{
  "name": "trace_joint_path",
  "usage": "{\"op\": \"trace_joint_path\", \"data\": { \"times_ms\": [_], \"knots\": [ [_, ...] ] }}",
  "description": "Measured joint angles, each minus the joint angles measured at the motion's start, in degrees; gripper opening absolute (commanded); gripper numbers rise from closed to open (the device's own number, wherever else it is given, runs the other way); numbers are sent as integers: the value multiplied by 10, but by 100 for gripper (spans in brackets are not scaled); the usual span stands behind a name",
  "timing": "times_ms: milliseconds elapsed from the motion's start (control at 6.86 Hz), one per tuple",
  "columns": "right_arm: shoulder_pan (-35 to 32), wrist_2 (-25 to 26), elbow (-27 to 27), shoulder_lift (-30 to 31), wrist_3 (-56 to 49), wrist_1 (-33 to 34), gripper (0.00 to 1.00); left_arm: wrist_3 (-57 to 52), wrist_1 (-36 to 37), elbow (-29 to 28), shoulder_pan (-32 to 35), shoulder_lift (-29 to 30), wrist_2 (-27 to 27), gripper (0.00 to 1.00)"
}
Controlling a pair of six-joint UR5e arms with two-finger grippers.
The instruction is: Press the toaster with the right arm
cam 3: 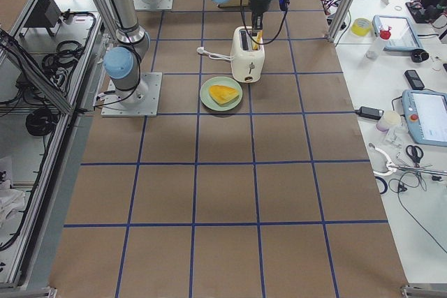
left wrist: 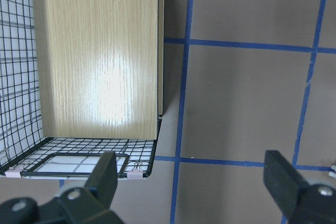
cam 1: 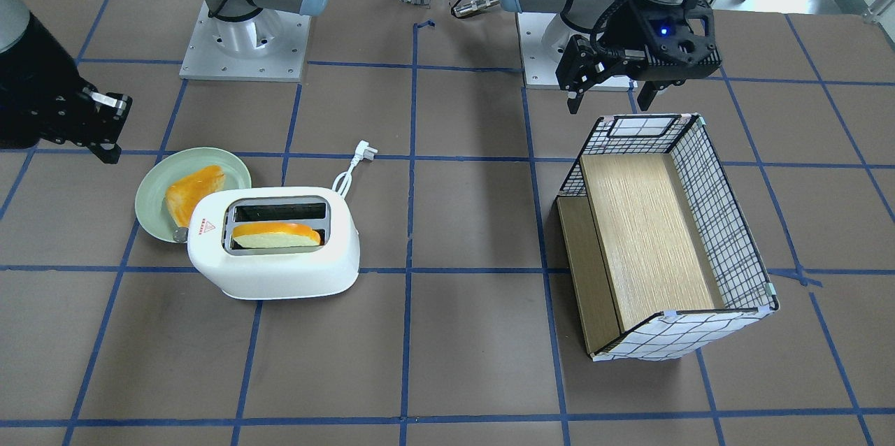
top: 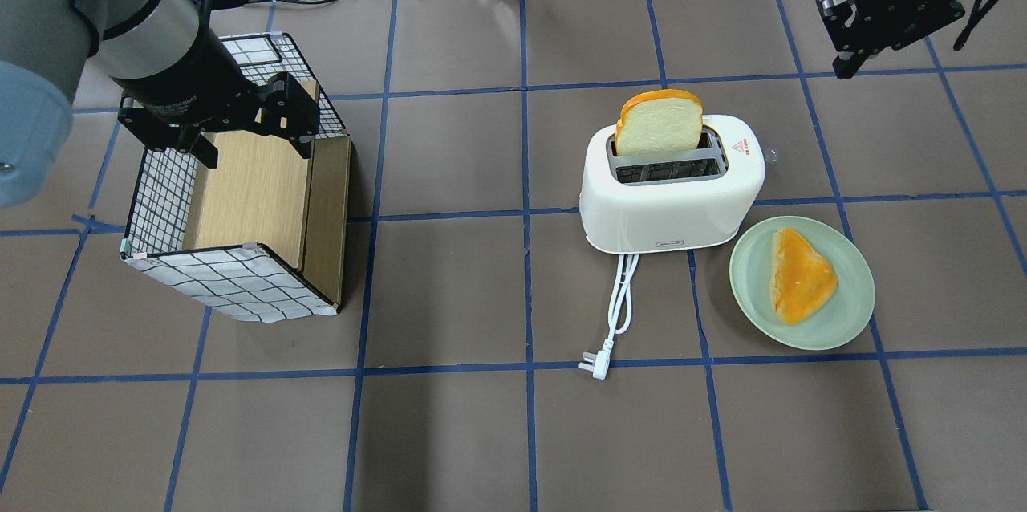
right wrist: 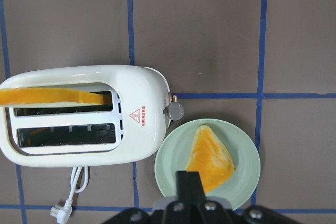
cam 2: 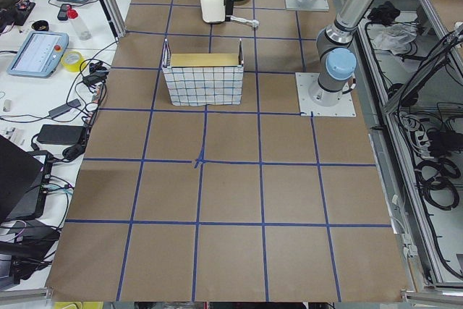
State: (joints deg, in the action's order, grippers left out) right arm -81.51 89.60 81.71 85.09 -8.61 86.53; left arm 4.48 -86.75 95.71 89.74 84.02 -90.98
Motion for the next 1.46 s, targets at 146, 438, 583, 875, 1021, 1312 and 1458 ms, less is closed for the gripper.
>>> {"op": "trace_joint_path", "data": {
  "times_ms": [146, 438, 583, 875, 1021, 1312, 1458],
  "knots": [
    [-36, 10, -10, 0, 44, -7, 0, 0, 0, 0, 0, 0, 0, 100],
    [-95, 16, -13, -3, 126, -9, 5, 0, 0, 0, 0, 0, 0, 100],
    [-107, 16, -11, -4, 140, -8, 63, 0, 0, 0, 0, 0, 0, 100],
    [-112, 15, -7, -2, 138, 3, 100, 0, 0, 0, 0, 0, 0, 100],
    [-112, 14, -7, -2, 136, 6, 100, 0, 0, 0, 0, 0, -1, 100],
    [-112, 13, -6, -1, 135, 12, 100, 0, 0, 0, 0, 0, -1, 100],
    [-112, 14, -6, 0, 136, 14, 100, 0, 0, 0, 0, 0, -1, 100]
  ]
}}
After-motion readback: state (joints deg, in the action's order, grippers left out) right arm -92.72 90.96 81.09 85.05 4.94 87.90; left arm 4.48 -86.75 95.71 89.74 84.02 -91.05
